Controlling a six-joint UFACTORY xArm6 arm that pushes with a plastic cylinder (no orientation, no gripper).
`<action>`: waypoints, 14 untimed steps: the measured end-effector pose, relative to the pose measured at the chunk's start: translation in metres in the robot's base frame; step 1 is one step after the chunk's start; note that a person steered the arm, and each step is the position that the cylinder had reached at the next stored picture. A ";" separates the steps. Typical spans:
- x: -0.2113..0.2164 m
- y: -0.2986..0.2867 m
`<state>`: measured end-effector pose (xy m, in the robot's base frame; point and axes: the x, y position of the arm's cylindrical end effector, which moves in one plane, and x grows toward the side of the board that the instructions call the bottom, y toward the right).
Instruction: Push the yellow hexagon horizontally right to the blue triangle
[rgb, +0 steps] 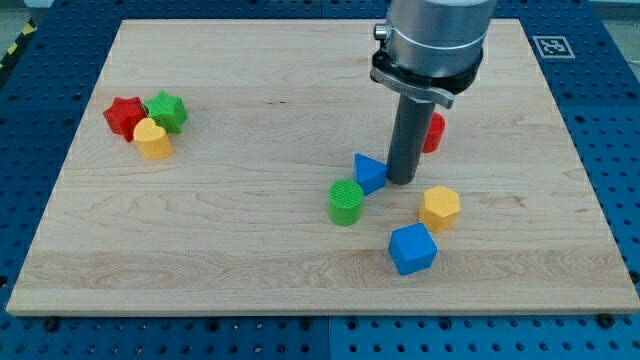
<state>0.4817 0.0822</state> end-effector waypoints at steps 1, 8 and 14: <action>0.019 0.000; 0.056 0.083; 0.074 0.142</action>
<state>0.5553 0.2244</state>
